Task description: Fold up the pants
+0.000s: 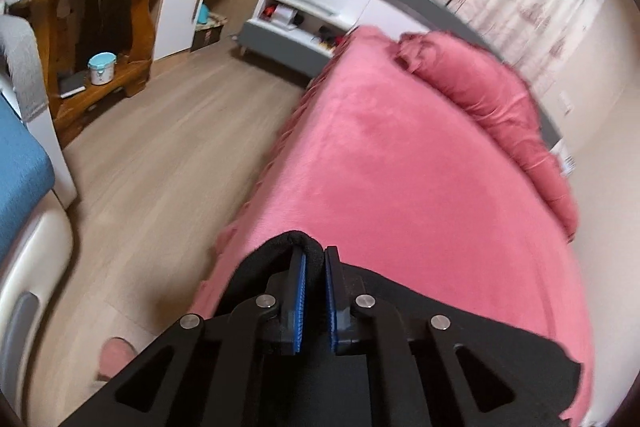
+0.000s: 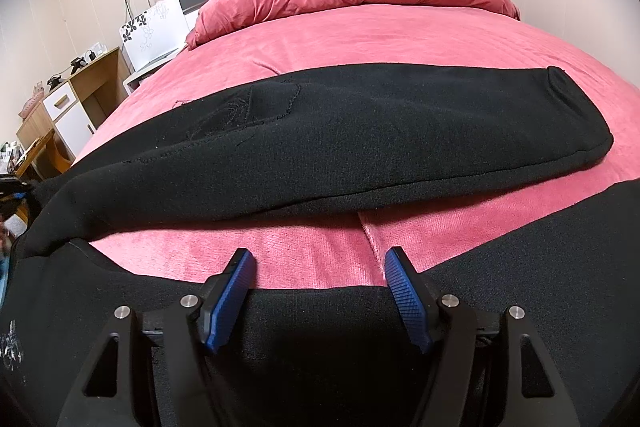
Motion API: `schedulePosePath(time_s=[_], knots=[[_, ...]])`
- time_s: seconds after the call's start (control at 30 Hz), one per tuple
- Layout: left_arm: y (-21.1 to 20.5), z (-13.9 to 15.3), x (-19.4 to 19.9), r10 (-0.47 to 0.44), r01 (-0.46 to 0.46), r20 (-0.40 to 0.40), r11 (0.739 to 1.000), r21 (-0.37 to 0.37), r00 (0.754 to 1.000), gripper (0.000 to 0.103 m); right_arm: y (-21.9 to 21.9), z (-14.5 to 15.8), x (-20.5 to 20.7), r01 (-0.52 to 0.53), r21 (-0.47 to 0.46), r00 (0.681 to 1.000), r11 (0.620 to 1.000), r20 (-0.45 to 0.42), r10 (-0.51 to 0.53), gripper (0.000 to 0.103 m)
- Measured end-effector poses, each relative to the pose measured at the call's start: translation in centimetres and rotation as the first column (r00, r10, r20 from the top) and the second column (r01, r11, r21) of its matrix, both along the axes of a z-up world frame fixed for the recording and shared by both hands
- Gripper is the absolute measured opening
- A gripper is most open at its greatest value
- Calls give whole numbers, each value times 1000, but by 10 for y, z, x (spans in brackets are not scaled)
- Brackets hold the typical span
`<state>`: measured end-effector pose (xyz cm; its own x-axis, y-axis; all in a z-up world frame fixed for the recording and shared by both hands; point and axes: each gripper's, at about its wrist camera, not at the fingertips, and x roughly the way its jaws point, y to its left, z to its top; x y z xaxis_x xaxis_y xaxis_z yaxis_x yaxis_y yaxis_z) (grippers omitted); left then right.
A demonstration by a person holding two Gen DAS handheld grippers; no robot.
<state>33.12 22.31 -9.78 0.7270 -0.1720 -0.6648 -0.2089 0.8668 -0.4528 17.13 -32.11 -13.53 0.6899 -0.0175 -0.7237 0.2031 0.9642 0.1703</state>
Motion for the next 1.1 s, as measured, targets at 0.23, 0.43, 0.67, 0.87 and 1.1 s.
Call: schedulePosePath(time_s=[0.23, 0.43, 0.67, 0.87, 1.1], knots=[[5, 38, -81, 2, 27, 153, 983, -184, 988, 8, 0, 0, 4, -3, -11, 1000, 1000, -22, 3, 70], [2, 45, -154, -14, 77, 228, 959, -272, 974, 8, 0, 13, 11, 5, 19, 999, 1000, -48, -4, 71], [-8, 26, -213, -19, 98, 224, 934, -344, 974, 7, -9, 48, 46, 60, 370, 998, 927, -28, -53, 71], [-16, -1, -245, -16, 89, 181, 913, -398, 983, 7, 5, 60, 111, 120, 573, 991, 810, -124, -59, 73], [-18, -25, -262, -16, 76, 139, 896, -437, 990, 7, 59, 69, 170, 114, 550, 979, 827, -203, 0, 73]])
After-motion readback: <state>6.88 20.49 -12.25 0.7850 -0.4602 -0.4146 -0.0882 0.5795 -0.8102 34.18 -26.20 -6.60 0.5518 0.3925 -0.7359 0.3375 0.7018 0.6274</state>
